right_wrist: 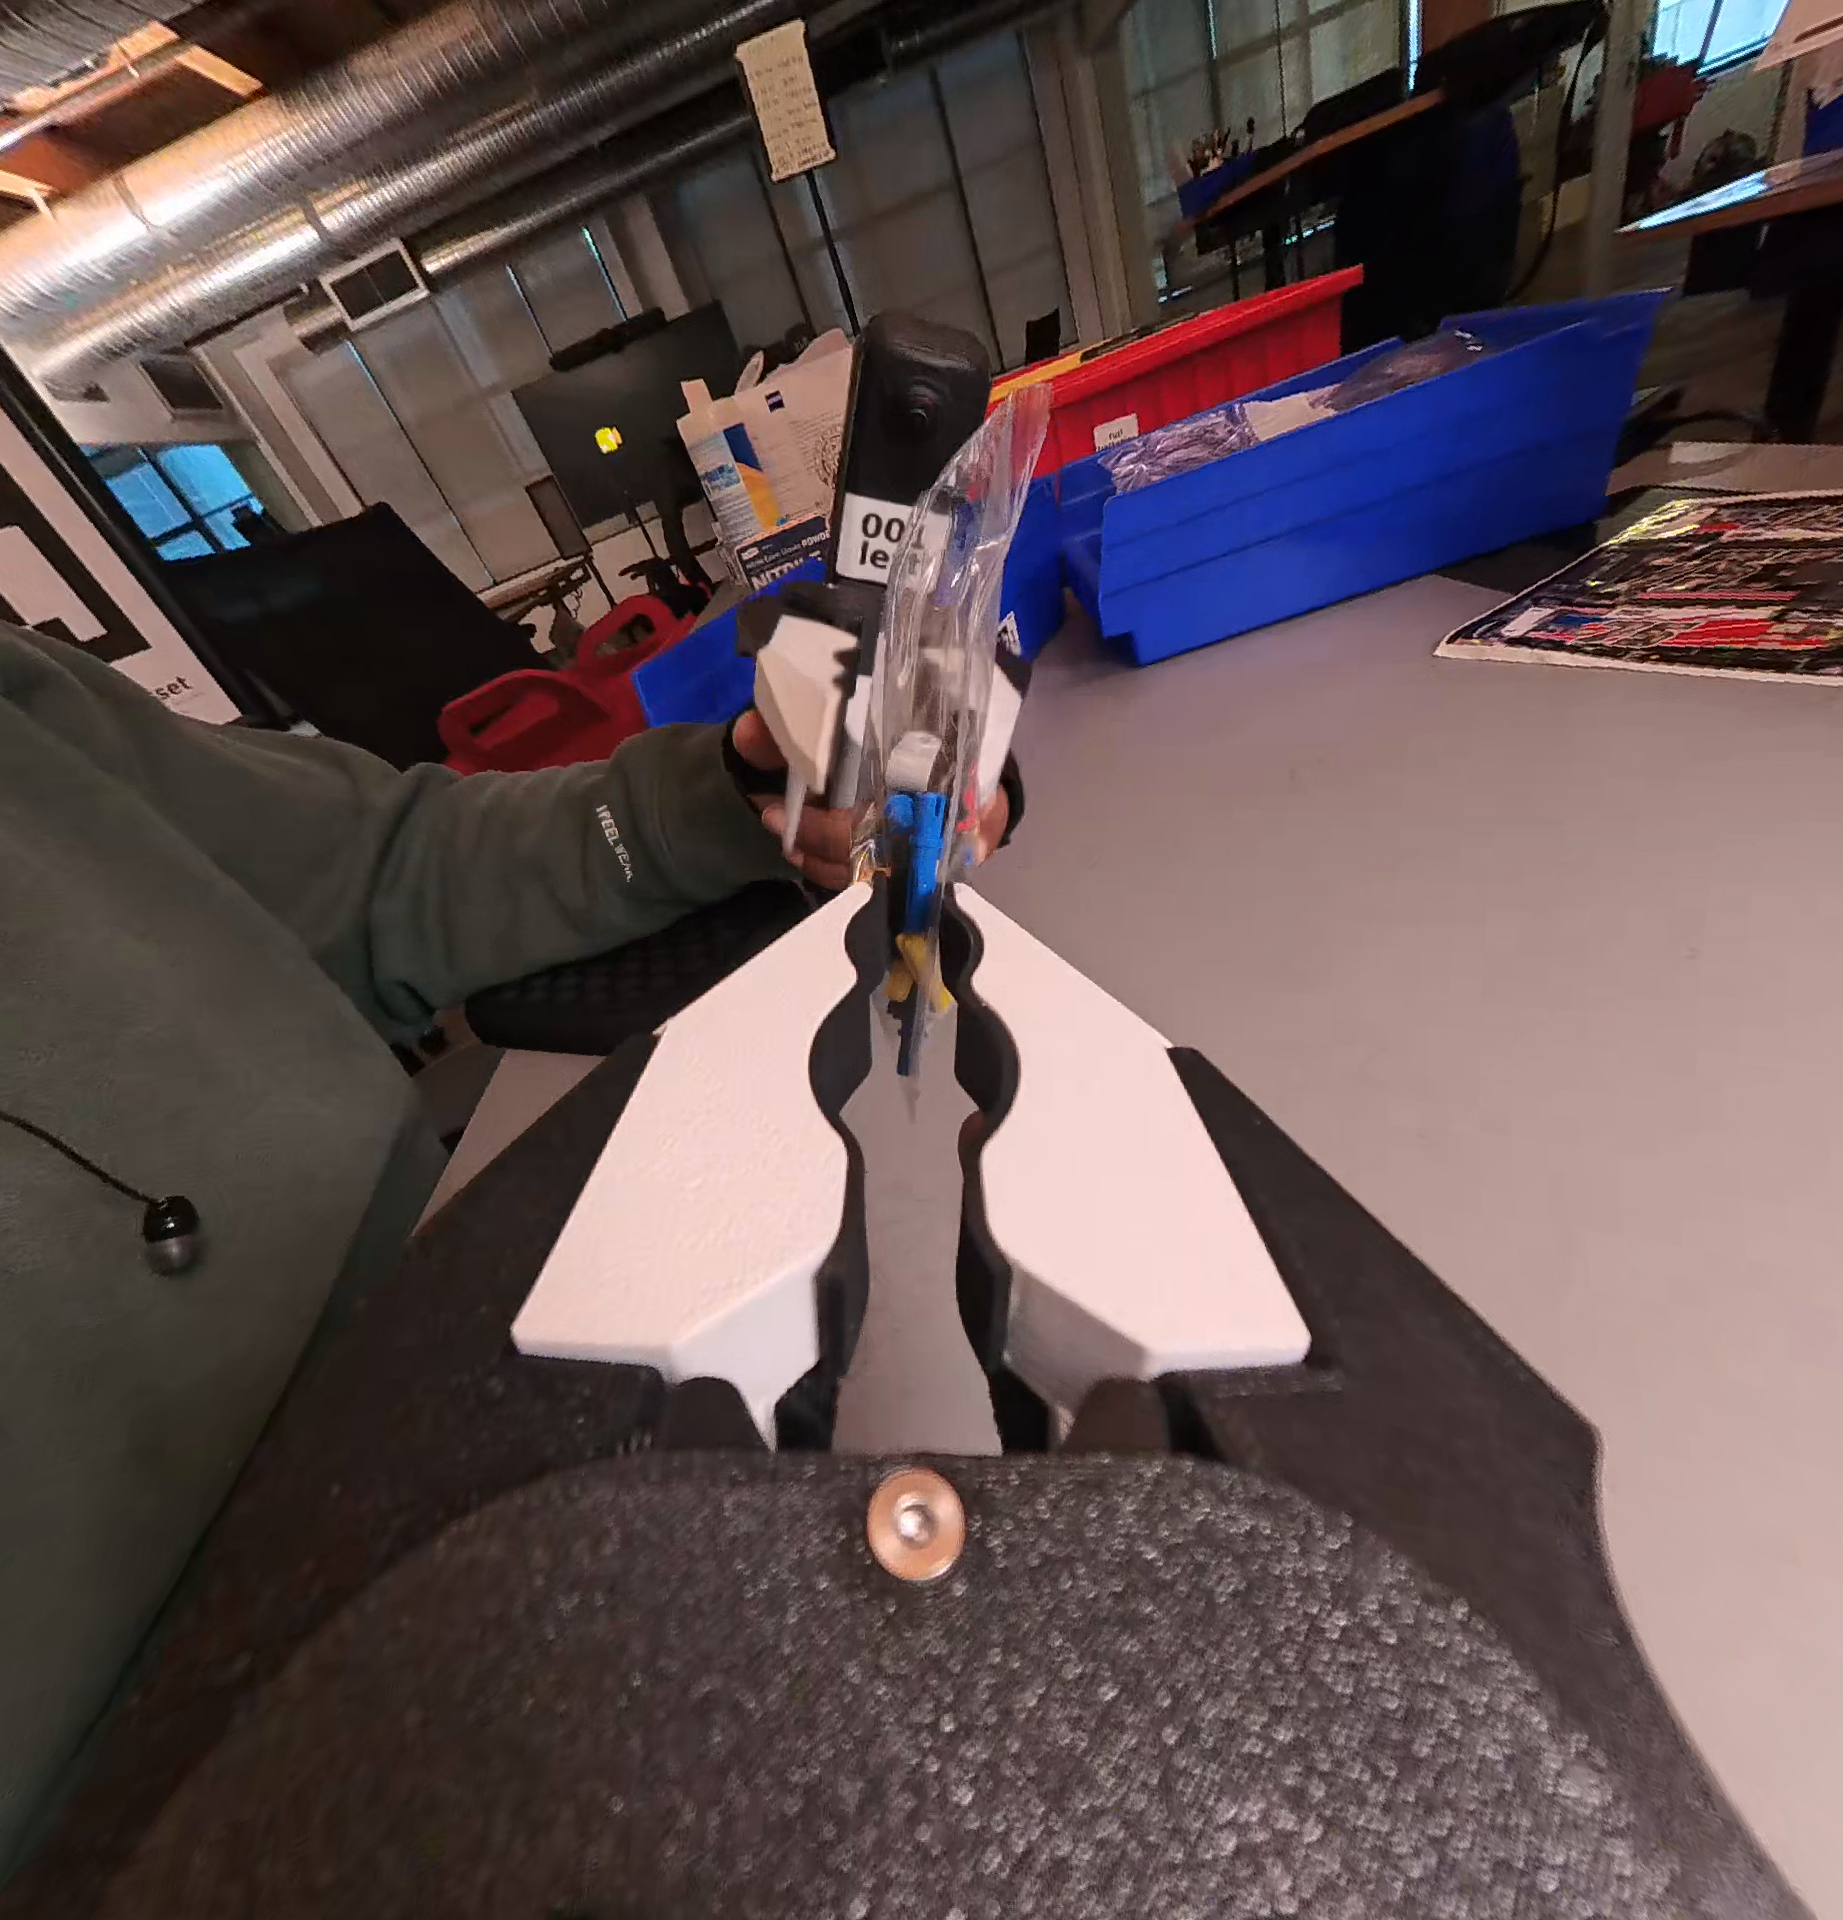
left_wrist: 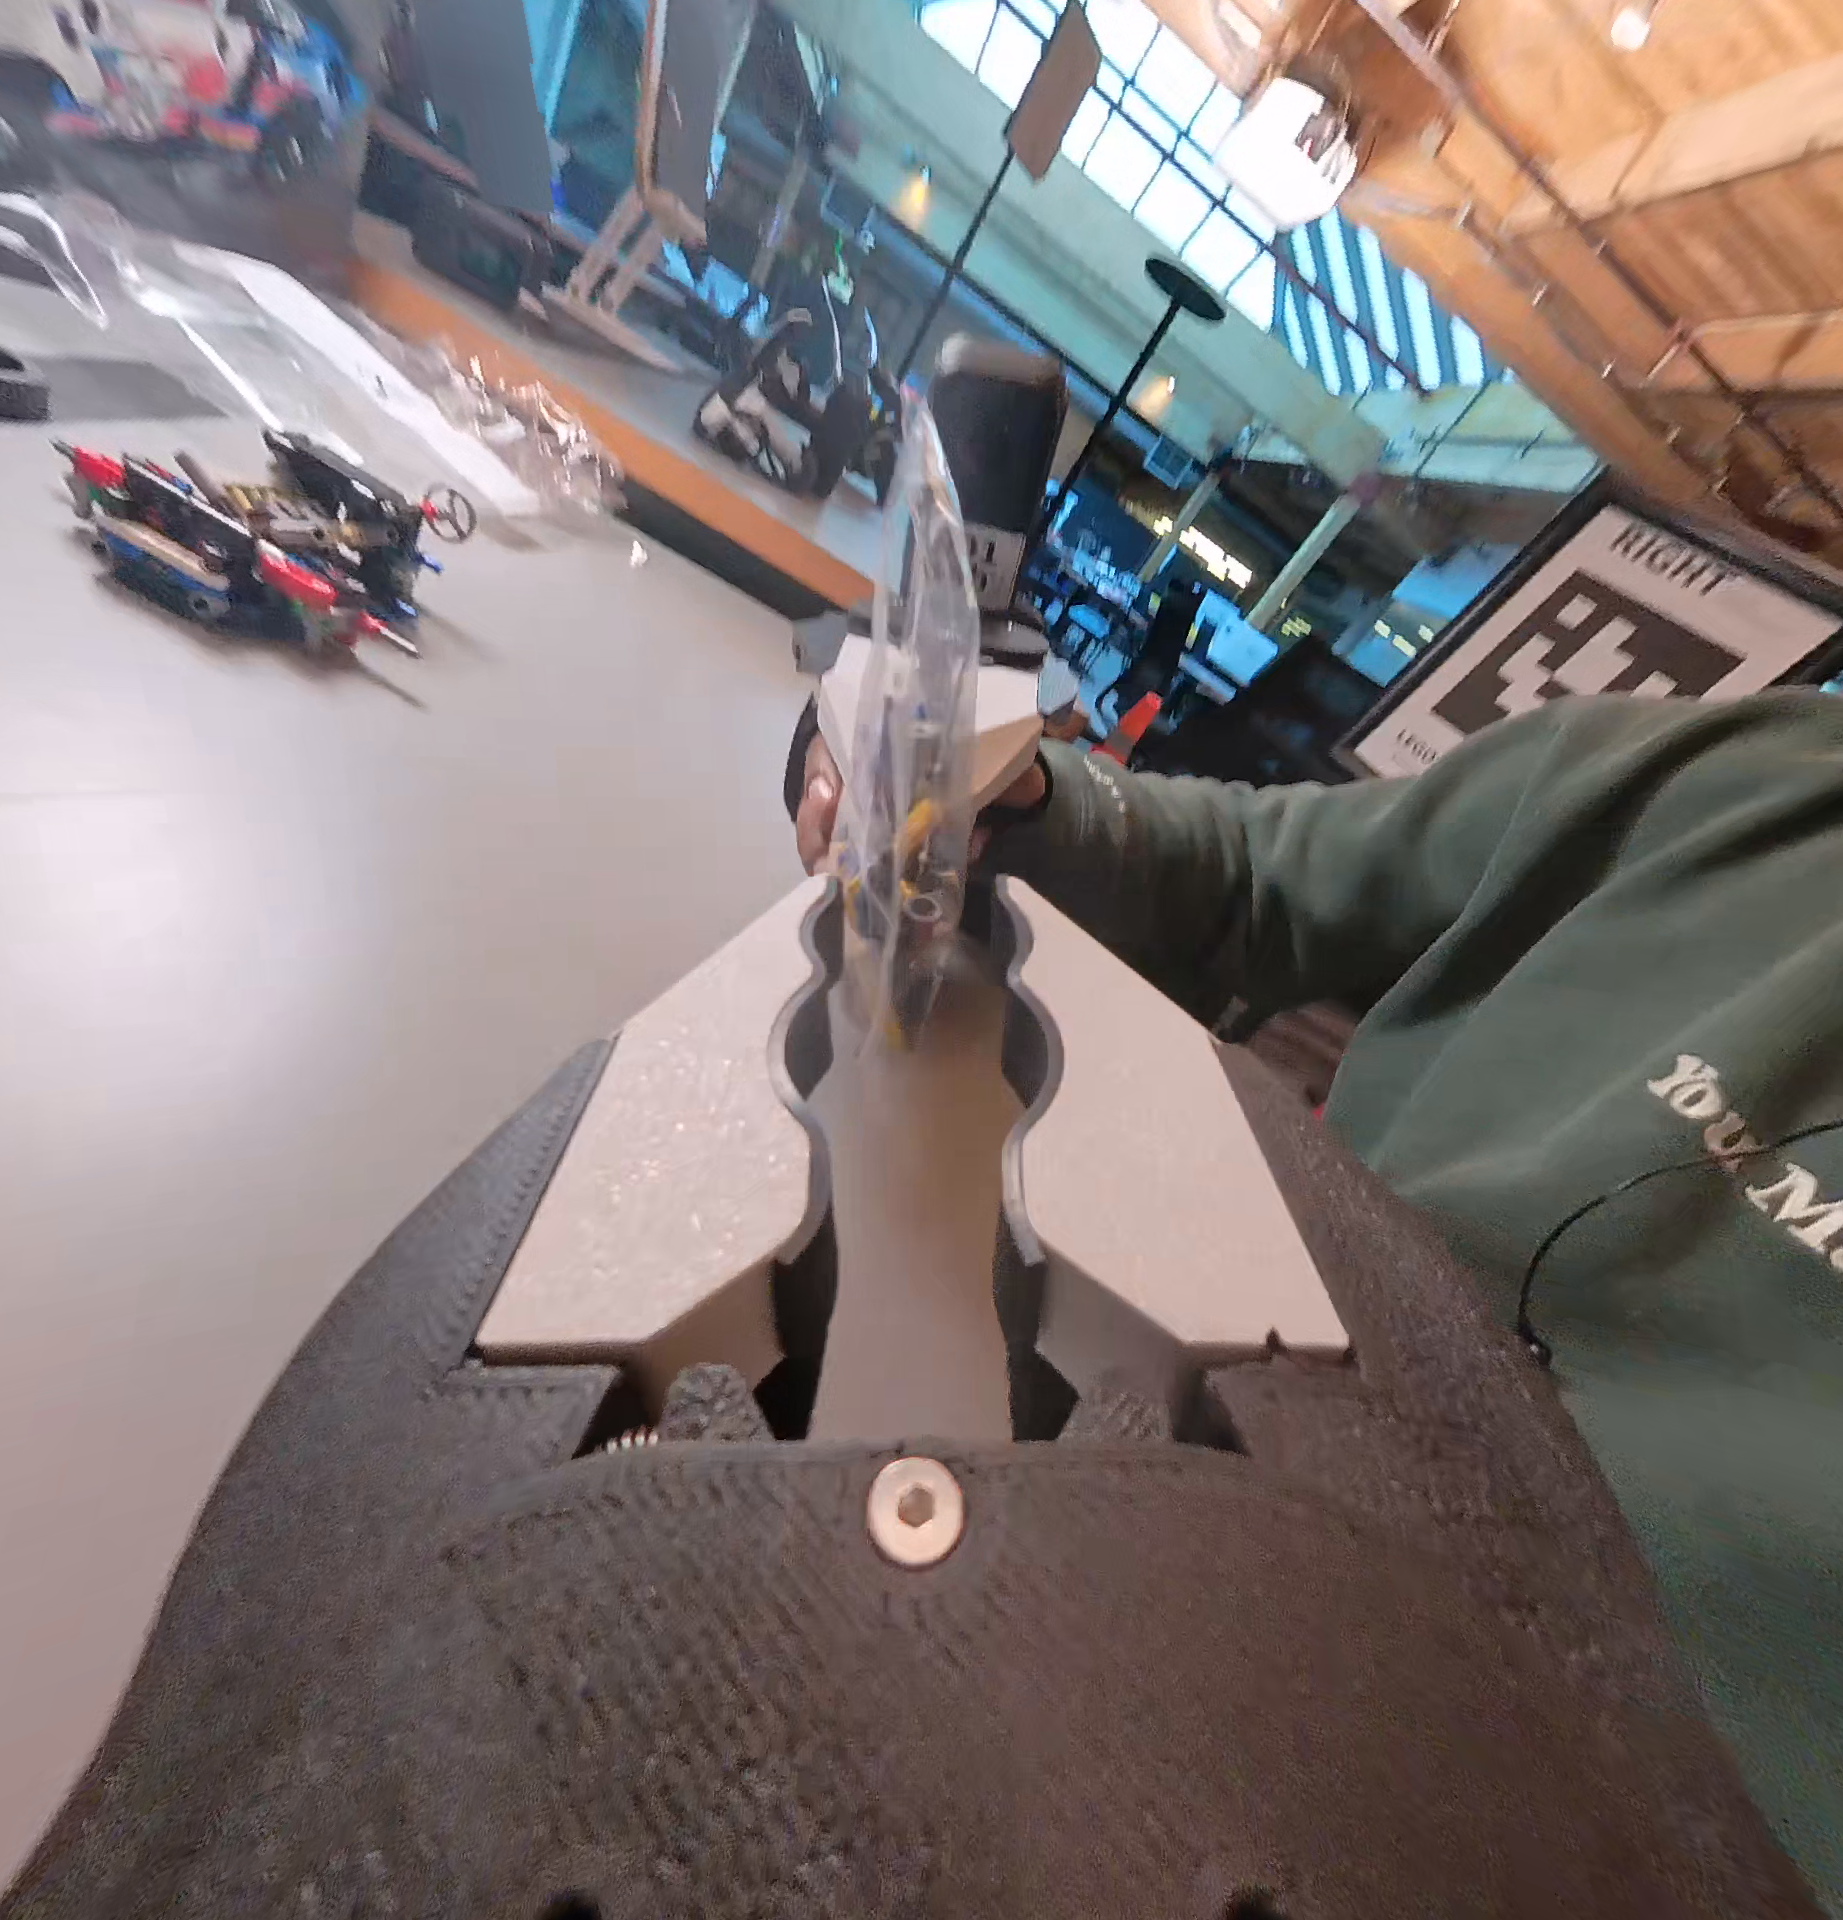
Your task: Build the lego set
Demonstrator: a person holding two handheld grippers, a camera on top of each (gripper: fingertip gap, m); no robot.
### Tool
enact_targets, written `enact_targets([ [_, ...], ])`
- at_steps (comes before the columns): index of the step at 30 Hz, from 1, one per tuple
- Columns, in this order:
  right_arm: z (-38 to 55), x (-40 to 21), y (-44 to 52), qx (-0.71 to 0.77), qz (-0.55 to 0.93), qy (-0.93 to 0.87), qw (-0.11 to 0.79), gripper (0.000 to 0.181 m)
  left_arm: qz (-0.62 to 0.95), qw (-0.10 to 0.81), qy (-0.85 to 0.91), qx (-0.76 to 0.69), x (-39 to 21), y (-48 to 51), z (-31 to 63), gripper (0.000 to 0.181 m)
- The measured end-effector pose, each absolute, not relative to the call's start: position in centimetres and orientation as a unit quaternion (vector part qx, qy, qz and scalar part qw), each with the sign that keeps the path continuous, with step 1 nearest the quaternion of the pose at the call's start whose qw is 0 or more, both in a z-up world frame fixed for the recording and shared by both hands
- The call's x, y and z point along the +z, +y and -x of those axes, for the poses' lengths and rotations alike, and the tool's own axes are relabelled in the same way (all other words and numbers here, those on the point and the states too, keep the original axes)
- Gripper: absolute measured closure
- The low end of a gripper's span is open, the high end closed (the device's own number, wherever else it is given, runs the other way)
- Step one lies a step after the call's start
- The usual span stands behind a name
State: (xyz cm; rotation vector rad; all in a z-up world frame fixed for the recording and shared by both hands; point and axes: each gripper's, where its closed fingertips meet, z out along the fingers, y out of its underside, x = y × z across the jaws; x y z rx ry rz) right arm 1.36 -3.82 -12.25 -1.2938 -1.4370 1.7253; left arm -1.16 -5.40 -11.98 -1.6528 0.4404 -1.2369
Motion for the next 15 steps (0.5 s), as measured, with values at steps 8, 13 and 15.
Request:
enact_targets([
  [8, 0.0, -14.9, -2.0, 0.588, 0.540, -0.536, 0.275, 0.176, 0.762, 0.449, 0.148, -0.442, -15.7, -3.8, 1.5, 0.171],
  [13, -0.2, -17.5, 0.5, 0.454, 0.546, -0.616, 0.340, 0.162, 0.796, 0.407, 0.105, -0.435, -17.6, -2.8, 2.8, 0.171],
  [15, -0.7, -18.6, 1.8, 0.378, 0.523, -0.662, 0.381, 0.160, 0.805, 0.386, 0.092, -0.441, -18.1, -2.0, 3.4, 0.171],
])
